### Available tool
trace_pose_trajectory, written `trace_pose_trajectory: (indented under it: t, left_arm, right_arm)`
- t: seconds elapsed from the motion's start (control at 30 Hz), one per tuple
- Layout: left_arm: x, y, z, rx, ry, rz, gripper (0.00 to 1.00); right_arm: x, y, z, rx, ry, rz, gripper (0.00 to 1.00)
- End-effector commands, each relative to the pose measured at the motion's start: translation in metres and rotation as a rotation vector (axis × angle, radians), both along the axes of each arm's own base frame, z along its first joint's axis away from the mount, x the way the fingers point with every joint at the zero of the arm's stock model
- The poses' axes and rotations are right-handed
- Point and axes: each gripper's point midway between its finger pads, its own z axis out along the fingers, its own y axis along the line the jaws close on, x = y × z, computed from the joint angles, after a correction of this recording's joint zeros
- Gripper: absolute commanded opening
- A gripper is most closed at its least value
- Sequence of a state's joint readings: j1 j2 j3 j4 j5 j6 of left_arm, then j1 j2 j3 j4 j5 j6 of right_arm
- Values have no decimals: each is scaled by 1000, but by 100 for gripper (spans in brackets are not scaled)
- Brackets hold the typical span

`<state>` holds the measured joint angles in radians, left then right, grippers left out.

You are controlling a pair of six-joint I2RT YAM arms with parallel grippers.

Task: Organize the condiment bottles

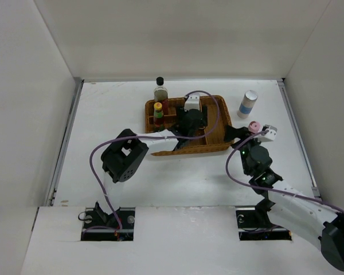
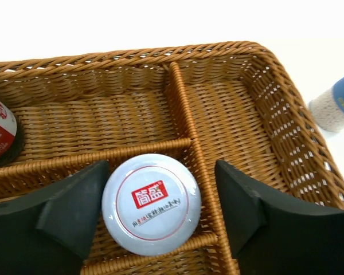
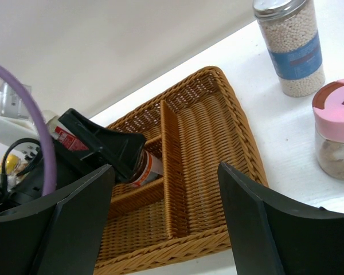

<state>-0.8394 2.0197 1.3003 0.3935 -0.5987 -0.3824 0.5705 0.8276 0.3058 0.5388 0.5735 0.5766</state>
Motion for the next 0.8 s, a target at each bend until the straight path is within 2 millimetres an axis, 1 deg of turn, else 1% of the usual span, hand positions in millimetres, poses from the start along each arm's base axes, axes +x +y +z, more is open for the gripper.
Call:
trace_pose_trajectory:
  t: [0.0, 0.17, 0.3, 0.33, 0.37, 0.43, 0.47, 0.5, 0.53, 0.57, 0.6, 0.63, 0.67, 0.7, 0.73, 0.77]
  left_arm:
    - [-6, -3, 74, -145, -124, -3, 76]
    - [-24, -1, 128, -230, -191, -33, 82]
    - [-43, 3, 174, -303, -247, -67, 83]
    - [-51, 5, 185, -323, -262, -79, 83]
    - [-60, 9, 197, -345, -277, -89, 83]
    - [-80, 25, 213, -388, -304, -98, 82]
    - [-91, 35, 216, -402, -312, -99, 82]
    - [-102, 48, 217, -416, -320, -96, 82]
    - [-113, 63, 214, -426, -320, -85, 82]
    - [-123, 79, 209, -438, -316, -62, 82]
    - [-132, 100, 200, -451, -308, -25, 82]
    - [-139, 121, 190, -459, -303, 14, 82]
    - [-145, 135, 181, -463, -296, 42, 82]
    - [-153, 159, 165, -467, -282, 93, 82]
    - [-158, 174, 154, -464, -273, 125, 82]
    - [-165, 198, 139, -459, -264, 179, 82]
  right_arm:
    - [0, -10, 14, 40, -48, -45, 79]
    - [-4, -19, 16, 53, -64, -78, 80]
    - [-9, -27, 20, 69, -85, -108, 81]
    - [-9, -28, 21, 71, -87, -111, 79]
    - [-9, -29, 21, 69, -86, -111, 74]
    - [-8, -28, 20, 61, -80, -111, 57]
    - [-8, -28, 19, 58, -75, -111, 47]
    - [-6, -28, 18, 47, -66, -117, 34]
    - [-4, -30, 18, 35, -56, -127, 24]
    - [-4, -32, 18, 21, -41, -133, 20]
    - [-3, -34, 18, 8, -24, -145, 19]
    - [-3, -39, 20, -8, -6, -170, 21]
    - [-2, -46, 20, -35, 15, -199, 26]
    - [0, -53, 21, -64, 40, -223, 34]
    - [3, -59, 20, -94, 69, -245, 44]
    - [5, -66, 16, -121, 103, -270, 55]
